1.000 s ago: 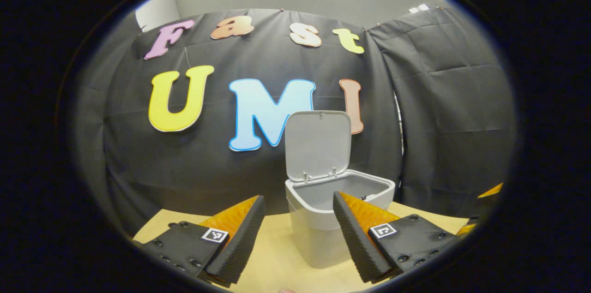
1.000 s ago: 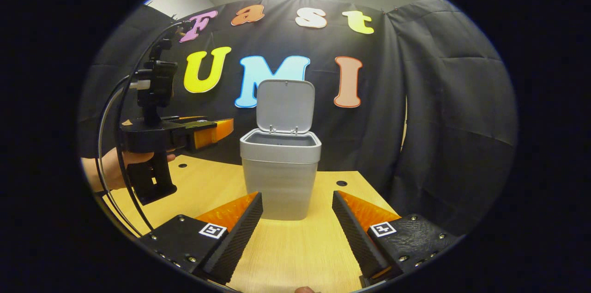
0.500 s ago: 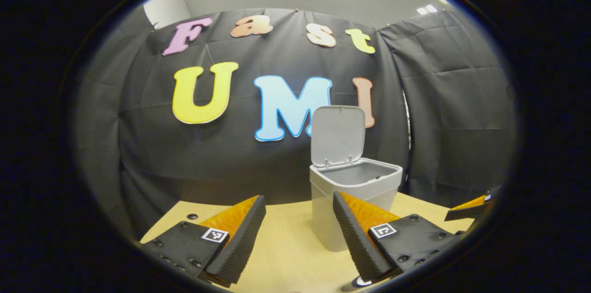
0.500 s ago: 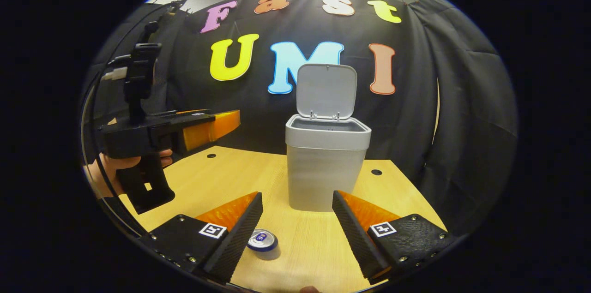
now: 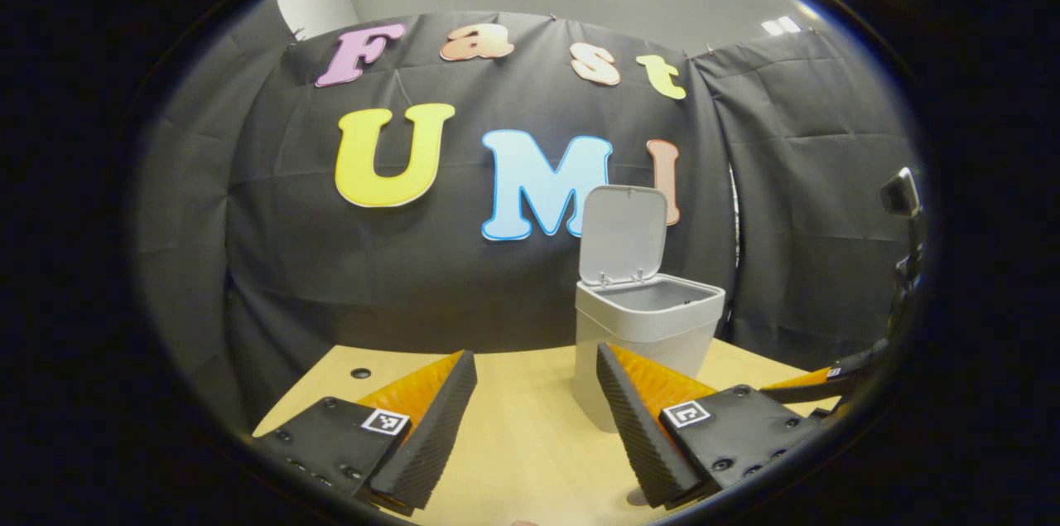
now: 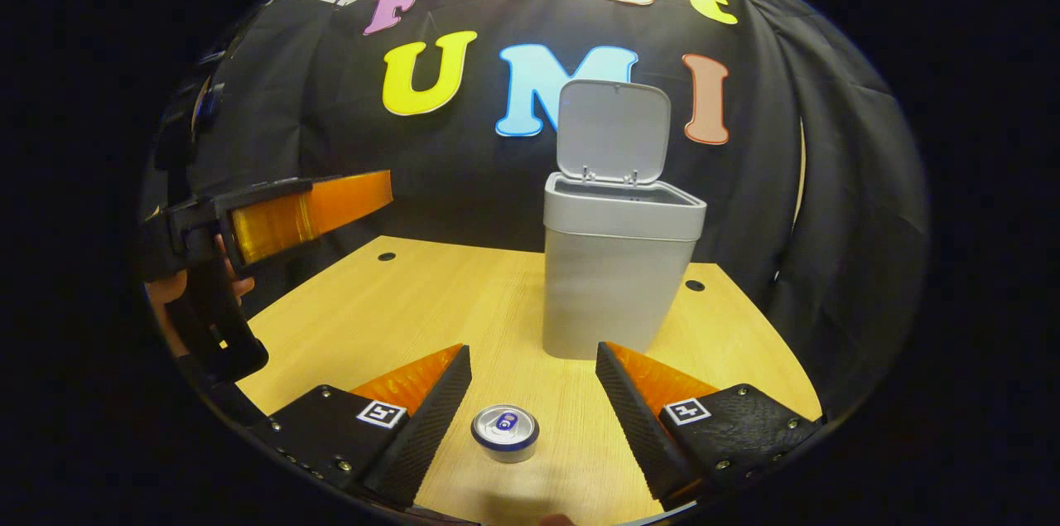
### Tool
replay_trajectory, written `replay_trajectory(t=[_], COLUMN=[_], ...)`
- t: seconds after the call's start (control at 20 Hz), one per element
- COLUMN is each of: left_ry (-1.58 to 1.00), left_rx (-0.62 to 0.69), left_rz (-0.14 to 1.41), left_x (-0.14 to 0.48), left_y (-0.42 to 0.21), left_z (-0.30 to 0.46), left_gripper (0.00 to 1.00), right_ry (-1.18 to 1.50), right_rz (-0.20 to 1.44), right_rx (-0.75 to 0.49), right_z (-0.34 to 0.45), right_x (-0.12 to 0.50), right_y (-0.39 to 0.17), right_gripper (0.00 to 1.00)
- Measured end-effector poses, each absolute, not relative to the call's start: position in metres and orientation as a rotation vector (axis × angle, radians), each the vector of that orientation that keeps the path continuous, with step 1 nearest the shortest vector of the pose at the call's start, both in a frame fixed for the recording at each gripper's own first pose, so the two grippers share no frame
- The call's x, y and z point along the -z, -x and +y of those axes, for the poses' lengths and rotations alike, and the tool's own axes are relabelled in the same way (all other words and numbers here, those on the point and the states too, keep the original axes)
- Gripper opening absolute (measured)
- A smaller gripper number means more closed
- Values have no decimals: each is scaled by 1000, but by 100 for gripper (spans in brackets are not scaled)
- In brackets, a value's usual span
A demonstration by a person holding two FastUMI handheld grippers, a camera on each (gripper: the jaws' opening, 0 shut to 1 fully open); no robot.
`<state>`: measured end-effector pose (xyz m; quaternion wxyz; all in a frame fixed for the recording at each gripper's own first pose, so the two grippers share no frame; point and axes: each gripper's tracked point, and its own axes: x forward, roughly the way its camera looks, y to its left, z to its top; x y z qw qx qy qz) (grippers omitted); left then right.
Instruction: Press the lid of the desktop garbage bin to open it, pick up the crumpled paper on the desktop and throw it into the bin, then pick up the pop can on the desktop and drop it into the bin, and finally close the garbage bin lid.
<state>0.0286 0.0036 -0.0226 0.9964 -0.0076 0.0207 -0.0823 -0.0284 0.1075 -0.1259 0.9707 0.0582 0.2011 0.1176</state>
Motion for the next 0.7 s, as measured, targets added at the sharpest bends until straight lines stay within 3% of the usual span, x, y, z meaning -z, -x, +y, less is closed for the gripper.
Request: replay_trajectory(t=[0.15,0.2,0.55,0.7], left_ry=[10,13,2,4], left_rx=[140,133,70,51], left_rz=[45,48,40,37], left_x=[25,24,21,19], left_y=[-20,-18,-4,0], left_z=[10,12,16,17], left_gripper=[100,95,100,95], right_ry=[-97,-93,-78,-79], right_rz=[461,480,577,620], right_rx=[-300,-318,-411,-441], right_z=[120,123,133,138], right_x=[141,147,176,193], right_y=[27,28,30,31], right_gripper=[98,97,98,98])
